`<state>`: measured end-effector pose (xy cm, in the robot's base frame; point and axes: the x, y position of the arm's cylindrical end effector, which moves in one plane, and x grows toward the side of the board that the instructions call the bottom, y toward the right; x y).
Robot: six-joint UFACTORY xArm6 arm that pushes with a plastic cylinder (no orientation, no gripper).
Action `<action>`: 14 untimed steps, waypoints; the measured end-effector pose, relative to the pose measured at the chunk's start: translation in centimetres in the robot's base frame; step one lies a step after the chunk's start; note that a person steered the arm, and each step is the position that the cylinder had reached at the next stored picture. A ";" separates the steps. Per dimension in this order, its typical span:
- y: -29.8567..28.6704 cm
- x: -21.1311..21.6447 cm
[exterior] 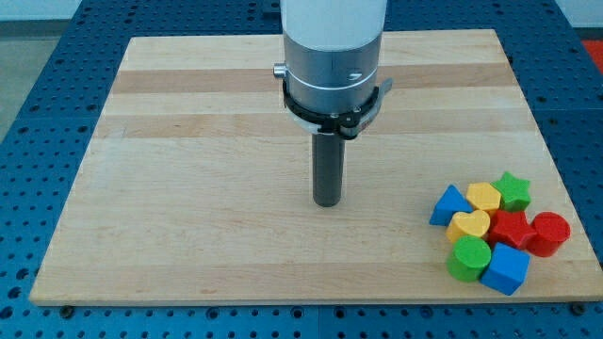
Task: Slightly move the green star to the left
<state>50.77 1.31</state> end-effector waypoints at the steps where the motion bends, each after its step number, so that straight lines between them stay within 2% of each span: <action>1: 0.0 0.0; 2: 3.6 -4.9; 3: 10.0 -13.3; 4: 17.6 -14.2; 5: 18.4 -13.7; 6: 20.0 -10.8; 8: 26.9 -8.5; 9: 29.4 -4.3; 12: 28.5 -2.3; 14: 24.4 -1.6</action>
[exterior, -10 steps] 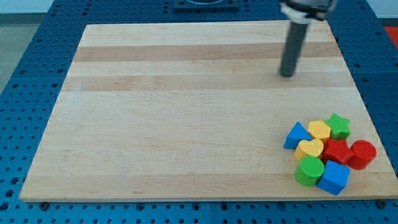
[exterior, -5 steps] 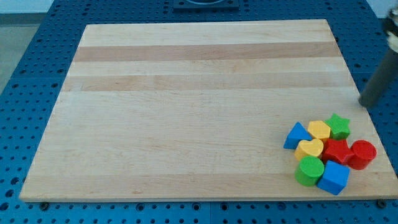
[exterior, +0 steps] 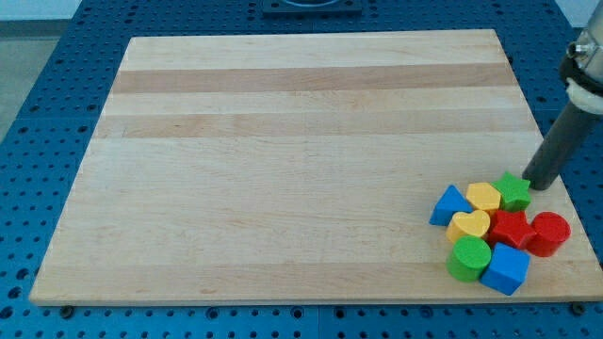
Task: Slightly move the green star to the left
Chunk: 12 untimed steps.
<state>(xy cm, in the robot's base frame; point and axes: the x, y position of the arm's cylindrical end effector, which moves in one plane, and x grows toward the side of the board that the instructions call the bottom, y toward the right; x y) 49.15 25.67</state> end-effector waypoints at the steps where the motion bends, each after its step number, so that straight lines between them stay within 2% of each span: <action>1: -0.2 0.1; 5: 1.4 1.8; 8: -2.3 1.8; 12: -3.5 1.8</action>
